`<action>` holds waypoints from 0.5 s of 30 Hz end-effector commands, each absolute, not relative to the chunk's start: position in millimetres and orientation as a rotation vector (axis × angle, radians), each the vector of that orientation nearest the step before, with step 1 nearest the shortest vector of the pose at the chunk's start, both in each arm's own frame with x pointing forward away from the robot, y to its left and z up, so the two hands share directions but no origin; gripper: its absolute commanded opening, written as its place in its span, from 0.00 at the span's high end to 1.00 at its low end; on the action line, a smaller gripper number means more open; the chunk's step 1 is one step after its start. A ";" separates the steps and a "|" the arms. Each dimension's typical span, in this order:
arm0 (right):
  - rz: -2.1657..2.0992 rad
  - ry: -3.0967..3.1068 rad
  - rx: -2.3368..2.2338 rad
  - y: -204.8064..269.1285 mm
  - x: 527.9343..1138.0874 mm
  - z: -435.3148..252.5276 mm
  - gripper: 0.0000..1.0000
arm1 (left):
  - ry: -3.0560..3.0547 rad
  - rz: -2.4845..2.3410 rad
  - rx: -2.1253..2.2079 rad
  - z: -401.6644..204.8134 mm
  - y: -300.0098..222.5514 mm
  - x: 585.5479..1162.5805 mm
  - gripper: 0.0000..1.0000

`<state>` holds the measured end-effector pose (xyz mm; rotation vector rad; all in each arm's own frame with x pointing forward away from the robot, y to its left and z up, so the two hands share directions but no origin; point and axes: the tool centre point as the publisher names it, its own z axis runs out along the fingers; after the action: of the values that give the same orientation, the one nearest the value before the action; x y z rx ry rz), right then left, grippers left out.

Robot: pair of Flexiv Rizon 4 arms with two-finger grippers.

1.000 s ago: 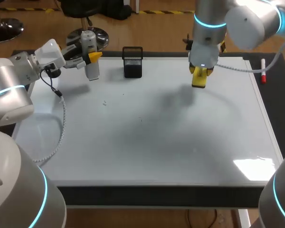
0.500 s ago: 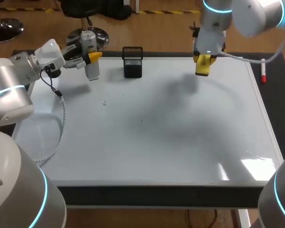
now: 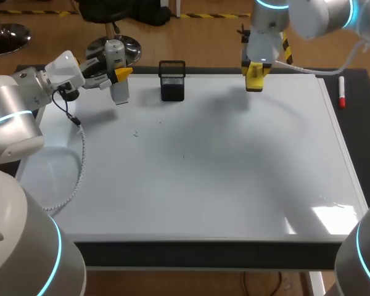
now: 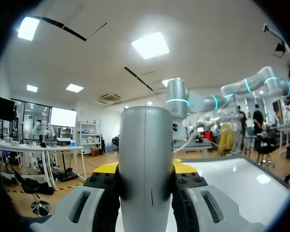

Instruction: Pick up the inspection probe, press it on each red-marked spot on the whiteboard one by one, put down the probe, pick up the eraser, and wipe off all the red marks.

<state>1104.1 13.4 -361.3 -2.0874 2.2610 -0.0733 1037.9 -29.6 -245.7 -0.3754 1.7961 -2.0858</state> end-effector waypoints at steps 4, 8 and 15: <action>-0.057 2.228 -2.176 33.1 1125.2 -363.2 1.00 | 1.793 -2.085 -0.375 -245.2 -29.7 1038.0 1.00; -0.055 2.203 -2.200 46.8 1128.2 -366.2 1.00 | 1.793 -2.085 -0.375 -245.2 -29.7 1038.0 1.00; -0.036 2.174 -2.226 66.0 1128.6 -375.1 1.00 | 1.793 -2.085 -0.375 -245.2 -29.7 1038.0 1.00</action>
<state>1122.1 60.2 -371.5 -2.2157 2.1642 -0.0393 1037.9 -29.5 -245.7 -0.3756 1.7961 -2.0857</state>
